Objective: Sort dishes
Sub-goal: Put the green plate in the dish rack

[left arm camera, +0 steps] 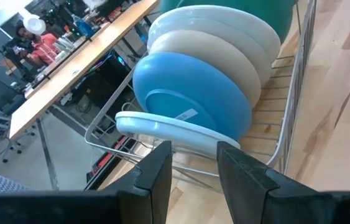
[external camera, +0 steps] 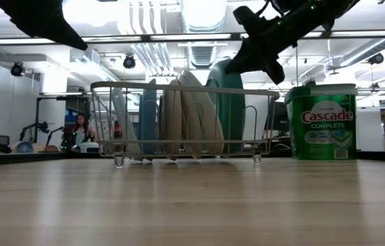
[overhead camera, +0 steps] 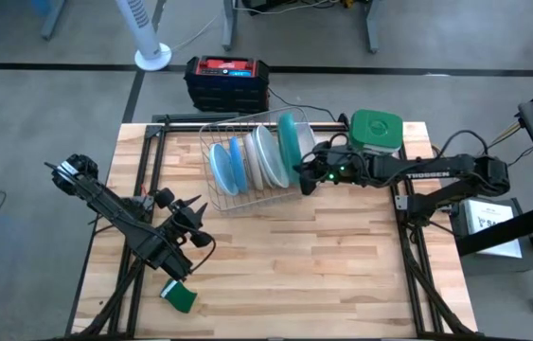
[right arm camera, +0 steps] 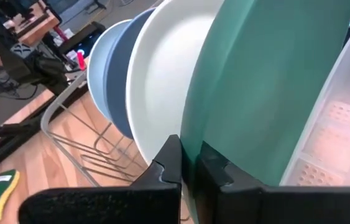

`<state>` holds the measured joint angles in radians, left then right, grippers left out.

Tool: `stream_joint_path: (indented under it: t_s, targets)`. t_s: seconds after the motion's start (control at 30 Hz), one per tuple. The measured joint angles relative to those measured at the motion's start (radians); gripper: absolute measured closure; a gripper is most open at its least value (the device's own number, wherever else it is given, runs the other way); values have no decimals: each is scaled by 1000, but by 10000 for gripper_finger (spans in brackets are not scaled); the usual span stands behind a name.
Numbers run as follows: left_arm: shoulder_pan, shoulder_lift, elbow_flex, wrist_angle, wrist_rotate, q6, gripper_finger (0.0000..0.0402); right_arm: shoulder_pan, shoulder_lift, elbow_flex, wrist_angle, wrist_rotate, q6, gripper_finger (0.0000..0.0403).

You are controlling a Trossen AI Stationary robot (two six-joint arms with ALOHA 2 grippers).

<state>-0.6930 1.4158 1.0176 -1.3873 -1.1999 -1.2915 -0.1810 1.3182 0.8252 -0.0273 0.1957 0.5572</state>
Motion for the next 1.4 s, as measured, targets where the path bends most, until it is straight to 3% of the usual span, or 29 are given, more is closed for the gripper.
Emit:
stream_joint_path:
  t_s: [0.43, 1.03, 1.4]
  targets:
    - [3, 0, 0, 11, -33, 34, 285, -3, -13, -38, -104, 147, -28, 281]
    - [3, 0, 1, 16, -58, 45, 285, -2, -26, -28, -206, -17, 8, 182]
    - [3, 0, 1, 19, -73, 53, 285, 14, -161, -34, -342, -107, 16, 145]
